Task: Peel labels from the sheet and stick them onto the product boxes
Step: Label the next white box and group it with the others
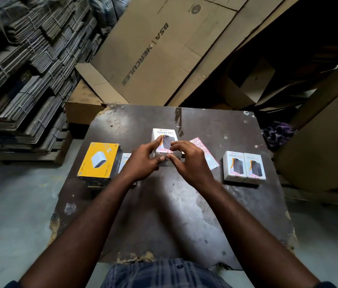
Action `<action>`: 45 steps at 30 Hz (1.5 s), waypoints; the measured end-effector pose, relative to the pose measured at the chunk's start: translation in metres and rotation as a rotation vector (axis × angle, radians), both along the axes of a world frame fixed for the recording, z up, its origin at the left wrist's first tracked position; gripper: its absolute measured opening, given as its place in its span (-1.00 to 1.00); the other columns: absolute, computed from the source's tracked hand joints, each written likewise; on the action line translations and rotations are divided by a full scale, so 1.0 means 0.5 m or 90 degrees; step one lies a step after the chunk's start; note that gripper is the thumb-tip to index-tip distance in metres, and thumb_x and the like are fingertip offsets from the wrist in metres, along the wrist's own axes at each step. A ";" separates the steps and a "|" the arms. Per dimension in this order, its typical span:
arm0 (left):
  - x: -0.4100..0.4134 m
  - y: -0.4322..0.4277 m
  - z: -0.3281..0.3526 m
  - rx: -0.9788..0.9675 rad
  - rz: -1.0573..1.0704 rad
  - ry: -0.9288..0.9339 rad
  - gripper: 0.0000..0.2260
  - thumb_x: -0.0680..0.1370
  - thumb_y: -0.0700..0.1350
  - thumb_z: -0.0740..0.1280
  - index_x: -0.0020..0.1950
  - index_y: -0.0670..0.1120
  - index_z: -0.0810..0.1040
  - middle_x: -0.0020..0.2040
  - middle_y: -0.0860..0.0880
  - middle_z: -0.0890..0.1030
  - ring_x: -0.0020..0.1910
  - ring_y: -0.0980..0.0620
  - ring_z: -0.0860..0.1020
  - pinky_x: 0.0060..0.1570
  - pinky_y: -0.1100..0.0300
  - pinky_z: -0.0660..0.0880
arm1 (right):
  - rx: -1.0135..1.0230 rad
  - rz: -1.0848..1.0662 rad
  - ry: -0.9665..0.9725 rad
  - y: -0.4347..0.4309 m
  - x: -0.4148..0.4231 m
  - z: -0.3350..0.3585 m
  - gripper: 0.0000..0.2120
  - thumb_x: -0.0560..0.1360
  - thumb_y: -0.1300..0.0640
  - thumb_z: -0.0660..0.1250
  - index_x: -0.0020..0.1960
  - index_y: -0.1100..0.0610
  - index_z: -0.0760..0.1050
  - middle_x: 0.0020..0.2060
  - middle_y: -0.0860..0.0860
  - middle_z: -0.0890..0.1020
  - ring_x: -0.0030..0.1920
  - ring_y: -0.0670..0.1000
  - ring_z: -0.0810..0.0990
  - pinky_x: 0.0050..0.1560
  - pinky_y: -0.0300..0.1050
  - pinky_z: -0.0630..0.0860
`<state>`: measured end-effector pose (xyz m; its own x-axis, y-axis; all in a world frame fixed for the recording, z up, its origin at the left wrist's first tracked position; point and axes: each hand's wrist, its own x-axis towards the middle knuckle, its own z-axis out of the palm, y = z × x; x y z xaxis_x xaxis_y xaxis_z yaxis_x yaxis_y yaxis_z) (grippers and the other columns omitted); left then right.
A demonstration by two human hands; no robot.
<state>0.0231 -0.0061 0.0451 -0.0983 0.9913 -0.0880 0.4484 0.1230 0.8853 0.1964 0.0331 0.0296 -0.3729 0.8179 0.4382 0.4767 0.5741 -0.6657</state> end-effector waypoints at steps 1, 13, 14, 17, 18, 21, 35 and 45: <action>0.001 0.000 0.000 0.000 0.000 0.000 -0.42 0.55 -0.22 0.41 0.54 0.02 0.32 0.27 0.15 0.44 0.09 0.15 0.45 -0.10 0.03 0.67 | -0.003 -0.001 0.003 0.000 0.000 0.000 -0.82 0.46 0.16 0.51 0.04 0.19 0.63 0.01 0.07 0.68 0.06 -0.02 0.64 0.11 -0.39 0.44; -0.003 -0.005 0.002 -0.007 -0.004 -0.027 -0.40 0.55 -0.27 0.39 0.54 0.06 0.31 0.39 0.08 0.45 0.21 0.14 0.47 -0.09 0.01 0.67 | -0.049 0.011 0.061 0.010 0.003 -0.006 -0.84 0.46 0.11 0.50 -0.01 0.16 0.65 0.00 0.01 0.67 0.03 -0.09 0.63 -0.03 -0.08 0.62; -0.003 -0.004 0.002 -0.007 0.003 -0.033 -0.40 0.55 -0.28 0.39 0.54 0.04 0.31 0.38 0.08 0.45 0.20 0.14 0.46 -0.09 0.01 0.67 | -0.048 0.013 0.059 0.010 0.004 -0.006 -0.84 0.47 0.13 0.49 0.01 0.16 0.65 0.02 0.02 0.67 0.05 -0.07 0.63 -0.01 -0.05 0.62; -0.004 -0.002 0.002 -0.013 0.011 -0.056 -0.41 0.56 -0.28 0.39 0.54 0.02 0.31 0.39 0.07 0.46 0.21 0.15 0.45 -0.09 0.02 0.67 | -0.059 0.022 0.052 0.005 0.006 -0.006 -0.74 0.47 0.22 0.46 0.15 0.14 0.62 0.08 0.02 0.67 0.08 -0.05 0.62 0.03 -0.04 0.62; -0.005 -0.002 0.002 -0.016 0.013 -0.062 -0.41 0.56 -0.29 0.38 0.54 0.02 0.31 0.38 0.07 0.46 0.21 0.14 0.46 -0.09 0.02 0.67 | -0.064 0.025 0.049 0.003 0.005 -0.004 -0.70 0.46 0.24 0.45 0.20 0.12 0.60 0.10 0.01 0.66 0.08 -0.06 0.61 0.04 -0.07 0.62; -0.005 0.001 0.002 -0.024 0.020 -0.082 -0.41 0.56 -0.28 0.39 0.54 0.02 0.31 0.39 0.04 0.48 0.29 0.13 0.44 -0.08 0.01 0.67 | -0.032 0.033 0.034 0.004 0.000 -0.002 -0.72 0.46 0.25 0.42 0.16 0.09 0.63 0.10 -0.02 0.67 0.13 -0.05 0.62 0.11 -0.09 0.57; 0.009 0.003 0.013 -0.062 0.045 -0.165 -0.44 0.57 -0.28 0.37 0.54 -0.05 0.32 0.29 0.01 0.46 0.09 0.19 0.46 -0.05 -0.07 0.66 | -0.054 0.035 0.070 0.008 0.002 -0.004 -0.86 0.50 0.14 0.43 0.05 0.10 0.61 0.01 -0.03 0.64 0.05 -0.08 0.60 -0.02 -0.12 0.57; 0.006 -0.003 0.003 -0.150 0.058 -0.275 -0.57 0.60 -0.25 0.33 0.47 -0.06 0.41 0.10 -0.13 0.61 -0.01 -0.07 0.64 -0.11 -0.04 0.67 | -0.272 0.052 0.115 0.007 0.023 -0.014 -0.67 0.54 0.00 0.34 0.27 0.05 0.49 0.16 -0.04 0.58 0.17 -0.09 0.56 0.02 -0.07 0.60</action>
